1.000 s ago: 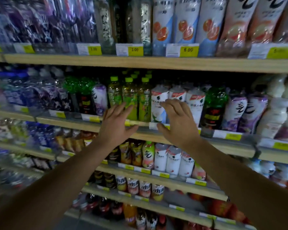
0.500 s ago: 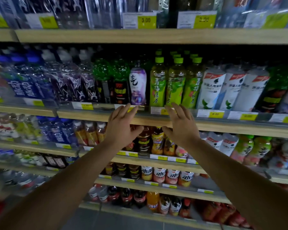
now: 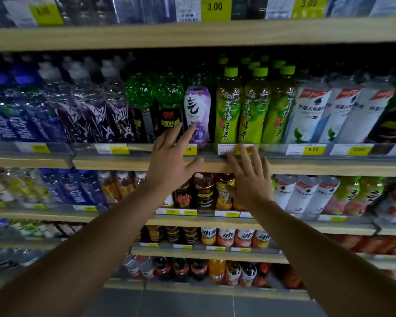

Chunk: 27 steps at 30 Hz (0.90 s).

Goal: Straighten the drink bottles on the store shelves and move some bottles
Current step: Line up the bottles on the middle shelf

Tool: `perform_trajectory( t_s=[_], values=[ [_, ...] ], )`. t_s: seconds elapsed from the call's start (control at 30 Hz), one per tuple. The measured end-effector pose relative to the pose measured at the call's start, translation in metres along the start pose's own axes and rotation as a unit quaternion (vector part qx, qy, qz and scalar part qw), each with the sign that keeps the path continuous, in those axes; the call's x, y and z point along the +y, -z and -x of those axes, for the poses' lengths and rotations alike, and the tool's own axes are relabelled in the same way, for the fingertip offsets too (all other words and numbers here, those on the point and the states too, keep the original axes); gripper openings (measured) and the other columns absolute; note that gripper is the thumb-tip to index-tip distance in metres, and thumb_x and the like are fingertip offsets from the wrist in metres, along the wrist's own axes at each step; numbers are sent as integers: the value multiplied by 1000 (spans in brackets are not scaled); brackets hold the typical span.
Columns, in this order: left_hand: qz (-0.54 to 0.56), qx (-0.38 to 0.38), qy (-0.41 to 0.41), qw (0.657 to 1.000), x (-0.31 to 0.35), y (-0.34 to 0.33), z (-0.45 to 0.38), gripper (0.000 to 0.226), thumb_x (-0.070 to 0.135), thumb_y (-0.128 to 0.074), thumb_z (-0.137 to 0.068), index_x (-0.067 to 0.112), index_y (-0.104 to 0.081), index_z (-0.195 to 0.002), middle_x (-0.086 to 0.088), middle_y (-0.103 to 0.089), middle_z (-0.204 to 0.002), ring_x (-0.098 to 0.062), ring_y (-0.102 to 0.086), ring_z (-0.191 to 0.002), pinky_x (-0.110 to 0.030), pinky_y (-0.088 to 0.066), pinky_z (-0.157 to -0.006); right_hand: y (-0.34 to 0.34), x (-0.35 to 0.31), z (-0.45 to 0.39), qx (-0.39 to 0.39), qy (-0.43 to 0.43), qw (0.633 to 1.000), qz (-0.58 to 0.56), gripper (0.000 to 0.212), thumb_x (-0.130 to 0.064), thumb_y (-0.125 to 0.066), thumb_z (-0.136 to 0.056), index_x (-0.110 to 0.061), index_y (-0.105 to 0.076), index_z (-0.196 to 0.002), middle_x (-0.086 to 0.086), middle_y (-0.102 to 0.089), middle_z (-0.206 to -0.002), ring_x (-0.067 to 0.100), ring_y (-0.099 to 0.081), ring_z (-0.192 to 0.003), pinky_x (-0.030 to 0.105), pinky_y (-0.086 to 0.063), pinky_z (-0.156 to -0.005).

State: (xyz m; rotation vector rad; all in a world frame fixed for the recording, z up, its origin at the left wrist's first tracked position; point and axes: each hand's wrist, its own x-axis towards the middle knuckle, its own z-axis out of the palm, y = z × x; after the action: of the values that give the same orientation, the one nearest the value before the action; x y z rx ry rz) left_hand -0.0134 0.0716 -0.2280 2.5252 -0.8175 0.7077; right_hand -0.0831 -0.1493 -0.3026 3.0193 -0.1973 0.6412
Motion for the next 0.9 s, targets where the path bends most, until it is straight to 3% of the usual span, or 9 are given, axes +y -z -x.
perform_trajectory(
  t_s=[0.27,0.5,0.6,0.7,0.77,0.9],
  values=[
    [-59,114,-47,991,8,21,-68,75,57,-52,-82,20,-44,-147,-11,-43,-152,-36,-36,-139,-60,-31,-110,-6,0,0,3,-6,1000,0,106,-66,-65,-76,-33,-6,-158,2,16,-164,32,16,-150,56,-5,-120],
    [-171,58,-13,984,29,34,-115,96,62,-65,-78,22,-23,-155,-8,-31,-159,-34,-14,-149,-65,-5,-115,-6,0,-1,-14,-12,1000,8,114,-65,-72,-71,-34,-5,-157,2,17,-164,32,17,-150,55,-2,-120],
    [-176,40,11,983,28,37,-122,99,54,-71,-77,20,-20,-155,-8,-42,-151,-34,-11,-149,-67,-2,-115,-7,1,-1,-16,-15,1000,8,116,-63,-75,-69,-34,-5,-157,2,16,-165,32,17,-150,54,0,-119],
    [-161,65,-4,985,25,39,-112,93,41,-75,-75,20,-28,-152,-7,-52,-140,-33,-21,-146,-65,-8,-116,-6,1,0,-14,-15,1000,12,116,-63,-74,-70,-34,-3,-157,3,17,-164,32,18,-150,54,1,-119],
    [-141,107,-28,984,22,36,-102,89,35,-79,-71,18,-37,-148,-8,-56,-133,-34,-32,-140,-62,-20,-114,-6,0,0,-17,-14,1000,15,116,-63,-73,-72,-33,-1,-157,3,19,-164,32,20,-149,54,5,-119],
    [-56,178,-63,980,22,26,-80,83,21,-79,-65,16,-45,-140,-9,-58,-126,-33,-45,-124,-49,-42,-96,-6,0,-1,-15,-13,1000,13,114,-63,-71,-73,-34,-1,-157,4,17,-164,33,19,-149,54,5,-119]
  ],
)
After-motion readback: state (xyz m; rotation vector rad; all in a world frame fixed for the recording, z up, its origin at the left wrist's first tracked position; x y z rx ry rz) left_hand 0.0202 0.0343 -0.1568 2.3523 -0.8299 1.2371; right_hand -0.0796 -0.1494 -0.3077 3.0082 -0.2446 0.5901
